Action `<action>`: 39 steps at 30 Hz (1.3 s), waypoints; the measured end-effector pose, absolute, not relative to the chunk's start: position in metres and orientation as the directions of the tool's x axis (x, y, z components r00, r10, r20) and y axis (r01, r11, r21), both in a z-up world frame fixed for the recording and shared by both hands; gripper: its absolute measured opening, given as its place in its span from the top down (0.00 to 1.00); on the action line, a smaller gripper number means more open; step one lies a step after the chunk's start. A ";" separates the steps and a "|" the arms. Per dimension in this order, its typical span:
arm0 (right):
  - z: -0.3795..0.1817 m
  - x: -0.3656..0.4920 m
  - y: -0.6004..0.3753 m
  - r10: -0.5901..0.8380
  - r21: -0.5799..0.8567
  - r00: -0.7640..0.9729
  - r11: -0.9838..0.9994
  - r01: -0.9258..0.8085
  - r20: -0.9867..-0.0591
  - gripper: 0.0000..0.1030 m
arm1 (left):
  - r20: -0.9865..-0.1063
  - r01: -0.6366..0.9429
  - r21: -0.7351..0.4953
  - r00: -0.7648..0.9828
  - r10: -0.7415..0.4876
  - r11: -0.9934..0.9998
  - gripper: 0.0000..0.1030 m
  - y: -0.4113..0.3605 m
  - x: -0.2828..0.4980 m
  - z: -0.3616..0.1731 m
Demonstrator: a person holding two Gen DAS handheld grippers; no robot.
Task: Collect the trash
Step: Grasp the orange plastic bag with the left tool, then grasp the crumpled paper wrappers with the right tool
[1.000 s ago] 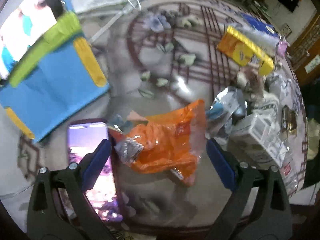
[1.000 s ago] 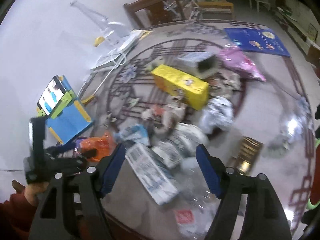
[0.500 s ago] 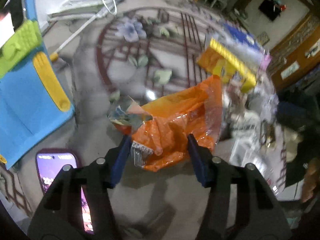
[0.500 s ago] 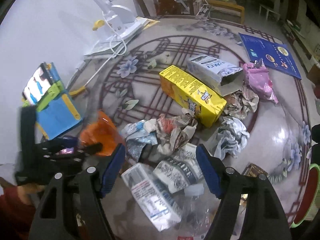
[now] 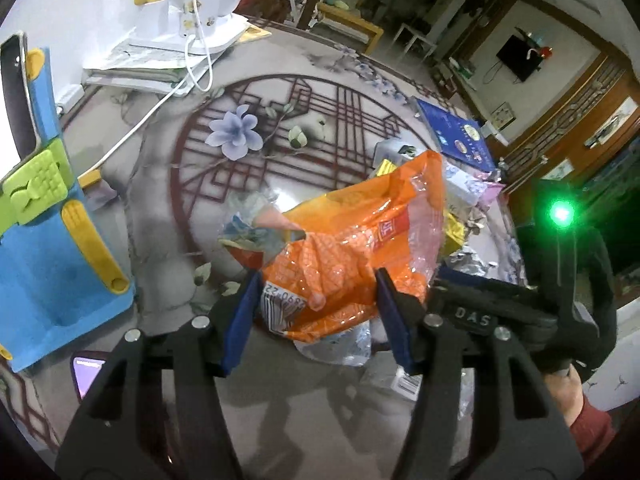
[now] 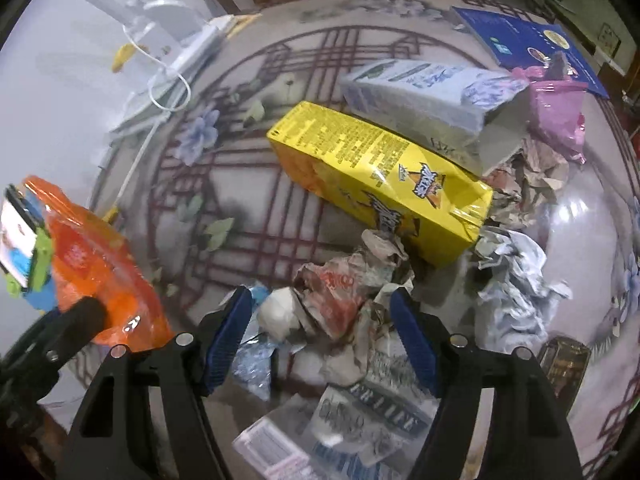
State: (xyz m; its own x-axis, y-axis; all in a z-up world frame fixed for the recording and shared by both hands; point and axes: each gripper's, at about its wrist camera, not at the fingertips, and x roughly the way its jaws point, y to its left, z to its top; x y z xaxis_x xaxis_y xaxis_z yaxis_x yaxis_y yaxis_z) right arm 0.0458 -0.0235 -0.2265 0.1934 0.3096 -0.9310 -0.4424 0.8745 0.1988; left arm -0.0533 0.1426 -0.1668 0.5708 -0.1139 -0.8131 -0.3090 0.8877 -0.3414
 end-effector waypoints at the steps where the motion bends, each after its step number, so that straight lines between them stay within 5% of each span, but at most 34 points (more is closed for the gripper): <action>1: -0.228 0.047 -0.023 0.306 0.195 0.198 0.877 -0.438 -0.931 0.37 | -0.814 -0.311 -0.338 0.570 -0.111 0.888 0.46 0.143 -0.053 -0.168; 7: -0.227 0.054 -0.029 0.303 0.184 0.210 0.875 -0.449 -0.930 0.87 | -0.815 -0.328 -0.350 0.568 -0.113 0.878 0.46 0.146 -0.052 -0.172; 20: -0.149 0.026 -0.065 0.439 0.257 0.331 0.844 -0.471 -0.835 0.89 | -0.797 -0.328 -0.340 0.598 -0.085 0.881 0.46 0.143 -0.050 -0.155; 39: -0.066 -0.008 -0.156 0.369 0.177 0.612 0.919 -0.352 -0.699 0.89 | -0.723 -0.131 -0.403 0.653 -0.227 0.906 0.46 0.065 -0.010 -0.115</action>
State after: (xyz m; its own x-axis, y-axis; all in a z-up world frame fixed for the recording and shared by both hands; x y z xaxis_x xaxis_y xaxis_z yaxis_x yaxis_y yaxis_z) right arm -0.0081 -0.1561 -0.0656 0.6124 0.3690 -0.6991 -0.3523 0.9191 0.1765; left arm -0.0098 0.0650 -0.1146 0.6527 -0.2269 -0.7229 -0.1310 0.9059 -0.4026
